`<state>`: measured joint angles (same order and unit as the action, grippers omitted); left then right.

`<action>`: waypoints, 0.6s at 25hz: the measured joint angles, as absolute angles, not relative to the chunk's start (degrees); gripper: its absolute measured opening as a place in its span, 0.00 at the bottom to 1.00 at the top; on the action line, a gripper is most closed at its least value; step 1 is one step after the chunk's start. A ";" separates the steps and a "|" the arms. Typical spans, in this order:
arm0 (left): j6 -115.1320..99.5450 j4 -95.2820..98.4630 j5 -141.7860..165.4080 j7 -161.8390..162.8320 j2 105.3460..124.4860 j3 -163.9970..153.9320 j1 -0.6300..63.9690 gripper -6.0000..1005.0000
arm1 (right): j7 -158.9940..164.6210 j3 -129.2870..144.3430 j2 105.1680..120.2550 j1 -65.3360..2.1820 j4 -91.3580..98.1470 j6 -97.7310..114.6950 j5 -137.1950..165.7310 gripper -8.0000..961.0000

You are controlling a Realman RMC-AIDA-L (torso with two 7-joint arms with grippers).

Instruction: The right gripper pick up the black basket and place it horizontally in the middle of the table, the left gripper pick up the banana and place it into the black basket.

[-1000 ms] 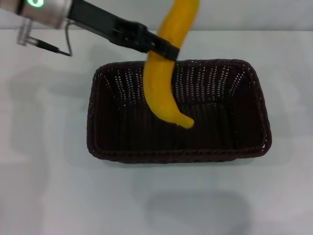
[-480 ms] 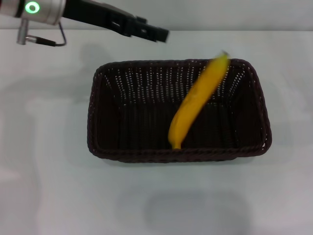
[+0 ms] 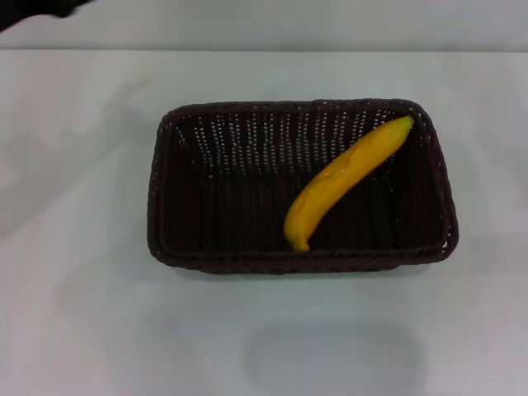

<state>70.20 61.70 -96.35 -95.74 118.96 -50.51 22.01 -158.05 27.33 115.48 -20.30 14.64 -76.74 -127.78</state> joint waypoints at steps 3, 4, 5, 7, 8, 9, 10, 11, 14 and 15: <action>70.14 54.82 -109.86 -110.92 119.00 -50.49 16.56 0.86 | -158.27 27.26 115.49 -20.19 13.25 -77.82 -128.04 0.90; 70.28 52.22 -114.02 -115.20 119.00 -50.47 15.40 0.86 | -158.11 27.32 115.48 -20.18 12.40 -77.93 -128.05 0.90; 70.59 48.99 -118.17 -120.05 119.00 -50.44 14.38 0.86 | -158.02 27.47 115.45 -20.18 11.97 -78.01 -128.01 0.90; 71.75 41.77 -126.26 -130.07 119.01 -50.46 13.00 0.86 | -157.85 28.16 115.43 -20.16 10.81 -78.28 -127.78 0.90; 72.59 38.30 -130.15 -134.32 119.02 -50.46 12.72 0.86 | -157.79 28.65 115.43 -20.16 10.27 -78.31 -127.66 0.90; 73.74 34.45 -134.17 -138.76 119.03 -50.46 12.58 0.86 | -157.64 29.36 115.42 -20.16 9.58 -78.32 -127.60 0.90; 75.21 30.05 -138.68 -143.05 119.02 -50.45 12.76 0.86 | -157.45 29.85 115.41 -20.15 9.03 -78.32 -127.58 0.90; 76.53 26.17 -142.33 -146.74 119.04 -50.45 12.99 0.86 | -157.08 30.25 115.41 -20.14 8.36 -78.31 -127.54 0.90; 78.89 17.79 -151.53 -154.35 119.10 -50.45 13.69 0.86 | -156.35 30.49 115.40 -20.12 6.57 -78.33 -127.52 0.90; 78.99 16.75 -153.35 -155.04 119.12 -50.44 13.74 0.86 | -156.35 30.50 115.40 -20.12 6.07 -78.38 -127.52 0.90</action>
